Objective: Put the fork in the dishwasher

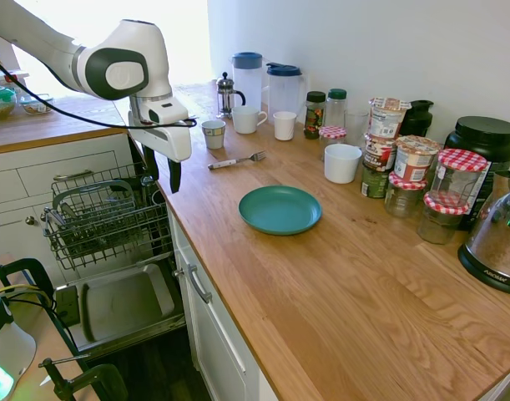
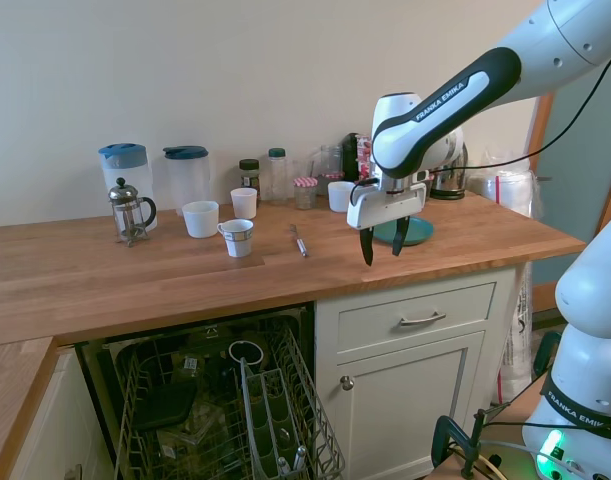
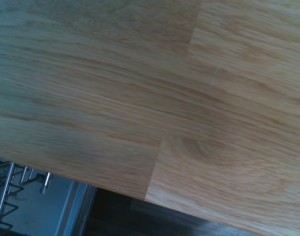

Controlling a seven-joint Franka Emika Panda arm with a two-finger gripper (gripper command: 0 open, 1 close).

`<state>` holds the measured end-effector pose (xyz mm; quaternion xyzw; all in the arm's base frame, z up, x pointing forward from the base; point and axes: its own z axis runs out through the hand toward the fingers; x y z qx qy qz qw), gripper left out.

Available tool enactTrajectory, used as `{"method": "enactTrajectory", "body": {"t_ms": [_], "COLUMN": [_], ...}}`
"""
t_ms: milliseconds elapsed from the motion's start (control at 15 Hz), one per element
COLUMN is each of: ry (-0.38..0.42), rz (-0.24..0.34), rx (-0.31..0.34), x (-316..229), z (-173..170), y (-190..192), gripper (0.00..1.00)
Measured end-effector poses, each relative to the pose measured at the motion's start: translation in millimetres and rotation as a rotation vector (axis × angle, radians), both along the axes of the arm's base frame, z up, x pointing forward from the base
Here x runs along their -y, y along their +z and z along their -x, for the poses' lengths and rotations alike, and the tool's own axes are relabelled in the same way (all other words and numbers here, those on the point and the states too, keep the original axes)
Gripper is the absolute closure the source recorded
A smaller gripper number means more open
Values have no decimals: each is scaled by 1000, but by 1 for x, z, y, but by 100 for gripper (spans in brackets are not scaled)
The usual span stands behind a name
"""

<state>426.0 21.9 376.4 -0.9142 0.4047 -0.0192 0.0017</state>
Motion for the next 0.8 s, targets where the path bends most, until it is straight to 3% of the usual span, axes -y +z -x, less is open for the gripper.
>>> {"method": "enactTrajectory", "body": {"t_ms": [267, 800], "ry": [-1, -65], "rz": [1, -77], "rx": [16, 175], "x": [-1, -42], "z": [-4, -63], "y": [0, 13], "gripper": [0, 0]}}
